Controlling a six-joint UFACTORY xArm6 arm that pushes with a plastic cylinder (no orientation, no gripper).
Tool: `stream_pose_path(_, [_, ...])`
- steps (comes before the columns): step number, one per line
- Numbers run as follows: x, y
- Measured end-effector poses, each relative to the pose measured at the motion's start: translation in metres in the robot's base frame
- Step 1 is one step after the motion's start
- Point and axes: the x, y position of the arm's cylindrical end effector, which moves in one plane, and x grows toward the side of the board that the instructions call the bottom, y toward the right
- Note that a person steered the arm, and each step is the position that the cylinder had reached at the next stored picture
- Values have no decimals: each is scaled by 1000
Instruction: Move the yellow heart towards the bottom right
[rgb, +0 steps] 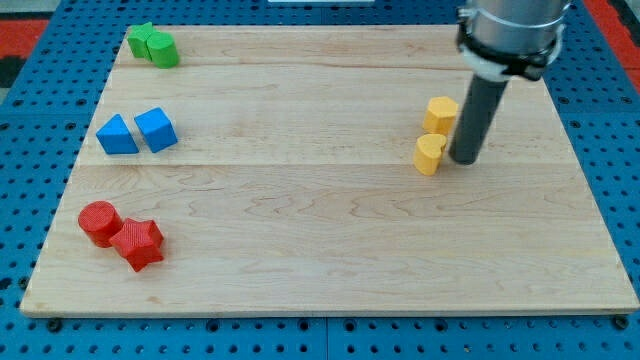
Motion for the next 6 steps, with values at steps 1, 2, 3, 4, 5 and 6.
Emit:
stream_pose_path(1, [-19,-8])
stream_pose_path(2, [-29,-48])
stream_pose_path(3, [14,-51])
stream_pose_path(4, [17,-57])
stream_pose_path(5, [38,-46])
stream_pose_path(6, [42,-46])
